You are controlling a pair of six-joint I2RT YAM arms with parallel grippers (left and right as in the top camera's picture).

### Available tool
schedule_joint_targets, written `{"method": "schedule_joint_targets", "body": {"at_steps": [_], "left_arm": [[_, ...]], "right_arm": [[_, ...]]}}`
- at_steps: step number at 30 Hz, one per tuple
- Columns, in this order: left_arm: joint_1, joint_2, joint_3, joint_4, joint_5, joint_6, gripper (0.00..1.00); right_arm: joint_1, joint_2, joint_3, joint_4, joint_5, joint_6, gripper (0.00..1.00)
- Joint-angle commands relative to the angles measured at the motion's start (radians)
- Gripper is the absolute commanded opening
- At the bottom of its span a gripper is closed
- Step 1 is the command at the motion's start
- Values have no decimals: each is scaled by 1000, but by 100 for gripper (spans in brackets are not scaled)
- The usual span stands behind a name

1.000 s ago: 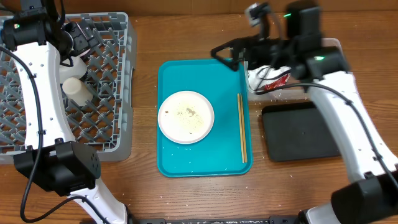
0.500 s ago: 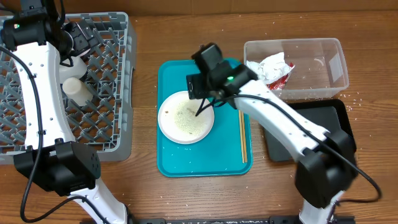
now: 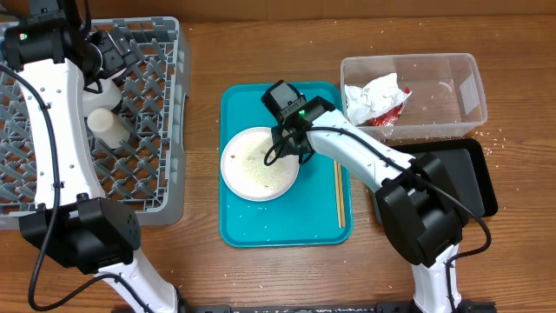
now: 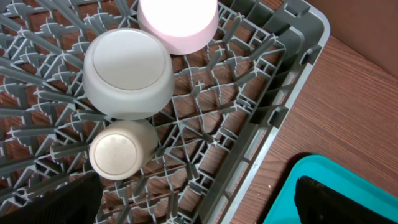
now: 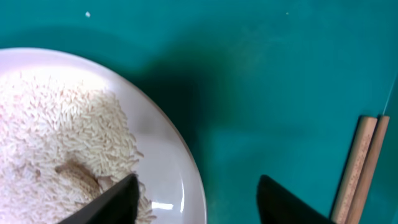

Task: Sort waste into correct bins and load items into the dishwasher
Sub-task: 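Reach the right gripper to the large white plate and grasp its rim, then lift the plate with the right gripper and carry it rightward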

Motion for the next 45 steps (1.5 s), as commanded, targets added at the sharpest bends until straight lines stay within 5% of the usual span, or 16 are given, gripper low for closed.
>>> {"method": "schedule_joint_targets", "body": {"at_steps": [1,18,28,31,32,34,45], "left_arm": [[3,5,6,3,-13,-18,100],[3,5,6,3,-13,-18,100],[3,5,6,3,-13,-18,100],[3,5,6,3,-13,-18,100],[3,5,6,3,-13,-18,100],[3,5,6,3,-13,-18,100],[3,5,6,3,-13,-18,100]], "right_arm": [[-10,15,-29,6,31,28,57],[-35,14,-73,-14,164,106,52],[-38,12,200,-254,298,131,56],[-29,12,285,-254,34,-26,56],[-13,12,300,-225,-307,-277,59],[16,13,296,-217,-501,-417,62],[236,131,230,-113,-50,-237,61]]}}
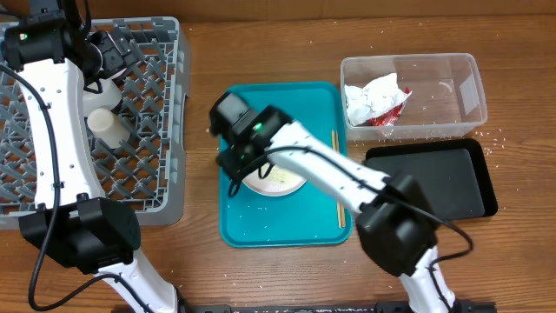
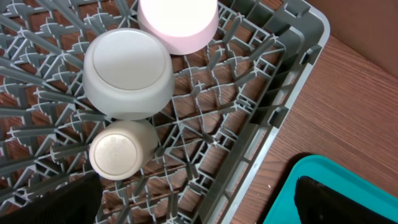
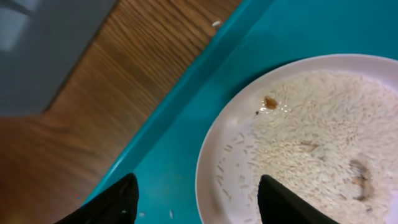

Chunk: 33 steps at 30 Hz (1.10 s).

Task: Sort waste into correct bins and load items into the dishwasher
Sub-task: 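Lift the plate with the right gripper and carry it rightward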

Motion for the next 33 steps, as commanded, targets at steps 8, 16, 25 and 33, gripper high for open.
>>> {"method": "schedule_joint_targets", "body": {"at_steps": [8,16,25,33], "left_arm": [[3,5,6,3,-13,-18,100],[3,5,6,3,-13,-18,100],[3,5,6,3,-13,-18,100],[3,5,6,3,-13,-18,100]], "right_arm": [[60,126,-15,-4,165,117,49],[60,128,-23,3,164,124,35],[60,127,-2,23,246,231,11],[60,127,20,49,248,251,4]]}}
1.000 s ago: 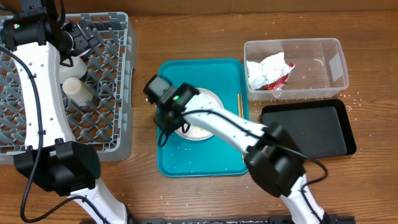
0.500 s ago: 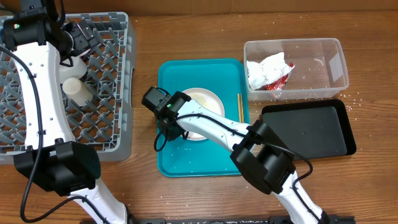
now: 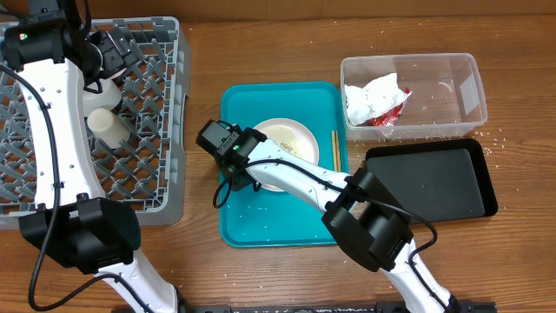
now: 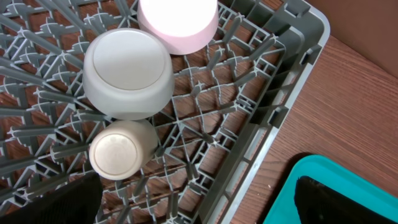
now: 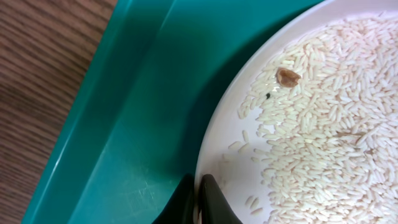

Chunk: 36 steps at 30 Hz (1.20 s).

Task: Sort waste into correct bins and load items into the dishwasher
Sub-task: 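Lift the plate with the right gripper and carry it rightward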

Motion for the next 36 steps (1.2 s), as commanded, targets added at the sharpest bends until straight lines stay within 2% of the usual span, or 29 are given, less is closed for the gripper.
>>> {"method": "schedule_joint_targets", "body": {"at_steps": [1,8,16,24,32,36], "left_arm": [[3,5,6,3,-13,-18,100],[3,5,6,3,-13,-18,100],[3,5,6,3,-13,-18,100],[3,5,6,3,-13,-18,100],[3,5,6,3,-13,-18,100],[3,5,6,3,-13,-18,100]], "right_arm": [[-1,3,44,15,2,32,4],[-1,3,126,42,155,41,4],[-2,3,246,-17,288,39,4],[-3,3,269,-58,311,39,4],[-3,3,269,-109,562,30,4],[-3,3,306,-169,657,103,4]]}}
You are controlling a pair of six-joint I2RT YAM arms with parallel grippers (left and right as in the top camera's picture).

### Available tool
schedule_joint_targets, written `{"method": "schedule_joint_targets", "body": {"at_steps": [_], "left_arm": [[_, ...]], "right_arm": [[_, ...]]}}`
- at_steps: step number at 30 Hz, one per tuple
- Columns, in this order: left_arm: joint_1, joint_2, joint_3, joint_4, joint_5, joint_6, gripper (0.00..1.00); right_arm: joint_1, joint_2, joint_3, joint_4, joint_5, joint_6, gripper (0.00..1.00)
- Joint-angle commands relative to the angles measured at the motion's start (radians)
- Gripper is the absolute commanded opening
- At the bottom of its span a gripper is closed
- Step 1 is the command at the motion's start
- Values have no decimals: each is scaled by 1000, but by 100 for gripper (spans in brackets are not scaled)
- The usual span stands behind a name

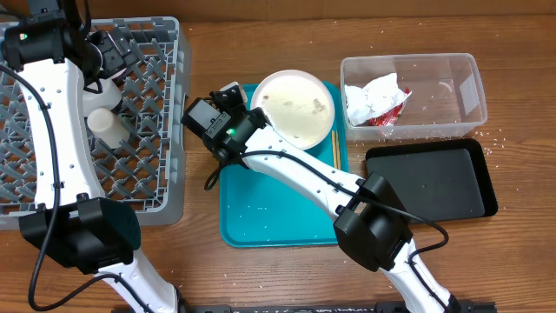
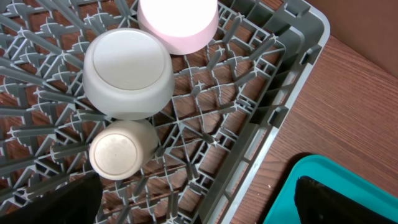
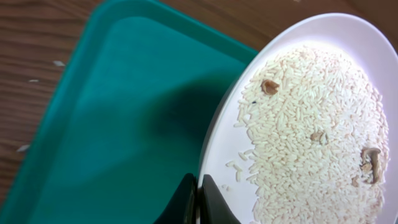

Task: Sort waste into correct bins and load items into the dishwasher
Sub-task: 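Lift the plate with the right gripper and carry it rightward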

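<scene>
A white plate (image 1: pixel 297 106) covered in rice (image 3: pixel 311 149) hangs above the back edge of the teal tray (image 1: pixel 261 209). My right gripper (image 1: pixel 254 117) is shut on the plate's left rim; the right wrist view has the gripper (image 3: pixel 199 200) pinching that rim. A pair of wooden chopsticks (image 1: pixel 336 149) lies on the tray's right side, partly under the plate. My left gripper (image 2: pixel 199 199) stands open over the grey dish rack (image 1: pixel 156 130), which holds a pink cup (image 2: pixel 178 22), a grey bowl (image 2: pixel 127 73) and a cream cup (image 2: pixel 121 149).
A clear bin (image 1: pixel 443 87) at the back right holds crumpled paper and a red wrapper (image 1: pixel 375 100). A black bin (image 1: pixel 430 187) sits in front of it. Rice grains are scattered on the tray and the table.
My right gripper, still shut on the plate's rim, has lifted the plate from the tray's middle to above the tray's back edge. The left arm has not moved.
My right gripper was open at the plate's right rim. Then it stood open at the plate's left side near the tray's edge. Then it was shut on the left rim, and now the plate is raised and further back.
</scene>
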Motion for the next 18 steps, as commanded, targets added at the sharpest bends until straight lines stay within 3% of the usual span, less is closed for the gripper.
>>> {"method": "schedule_joint_targets", "body": {"at_steps": [1,6,13,18], "left_arm": [[3,5,6,3,-13,-18,100],[3,5,6,3,-13,-18,100],[3,5,6,3,-13,-18,100],[3,5,6,3,-13,-18,100]], "right_arm": [[-3,1,76,-30,156,70,4],[-33,1,174,-114,158,226,4],[-169,-3,293,-391,143,562,4],[-302,-31,300,-475,54,640,4]]}}
